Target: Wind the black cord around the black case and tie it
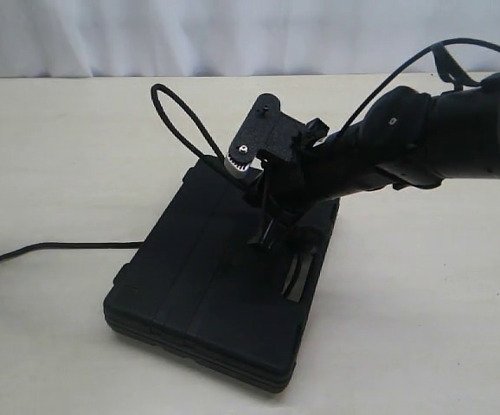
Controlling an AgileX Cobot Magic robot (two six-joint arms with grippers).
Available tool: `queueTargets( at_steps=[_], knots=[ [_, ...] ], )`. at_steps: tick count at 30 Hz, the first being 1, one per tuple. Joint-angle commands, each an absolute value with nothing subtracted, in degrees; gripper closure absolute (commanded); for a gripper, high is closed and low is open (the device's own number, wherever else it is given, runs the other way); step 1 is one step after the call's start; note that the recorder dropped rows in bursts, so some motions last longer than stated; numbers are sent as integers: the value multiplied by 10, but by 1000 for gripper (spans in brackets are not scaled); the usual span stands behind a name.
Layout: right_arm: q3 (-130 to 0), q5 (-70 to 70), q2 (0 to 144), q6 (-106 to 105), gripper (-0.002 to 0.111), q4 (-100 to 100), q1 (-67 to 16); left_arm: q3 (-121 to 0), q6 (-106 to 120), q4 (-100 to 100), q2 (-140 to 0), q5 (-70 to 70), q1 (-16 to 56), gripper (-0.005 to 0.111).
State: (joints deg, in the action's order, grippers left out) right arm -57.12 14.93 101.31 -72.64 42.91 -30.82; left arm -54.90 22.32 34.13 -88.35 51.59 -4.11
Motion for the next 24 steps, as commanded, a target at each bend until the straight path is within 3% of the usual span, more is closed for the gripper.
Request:
queueTargets(
  at_steps=[1,7,12,14,24],
  knots=[
    [-573,155,1011,-724,104,430,-308,-546,479,24,-922,514,-47,107],
    [-573,166,1011,-724,104,430,-308,-495,444,23,-934,369,-47,100],
    [-573,166,1011,-724,104,430,-308,-473,412,33,-937,295,-47,72],
    [-573,166,1011,-724,104,430,-308,-473,366,41,-947,296,-47,67],
    [-573,174,1011,-724,104,430,-308,-473,289,127,-1041,341,-47,66]
  ],
)
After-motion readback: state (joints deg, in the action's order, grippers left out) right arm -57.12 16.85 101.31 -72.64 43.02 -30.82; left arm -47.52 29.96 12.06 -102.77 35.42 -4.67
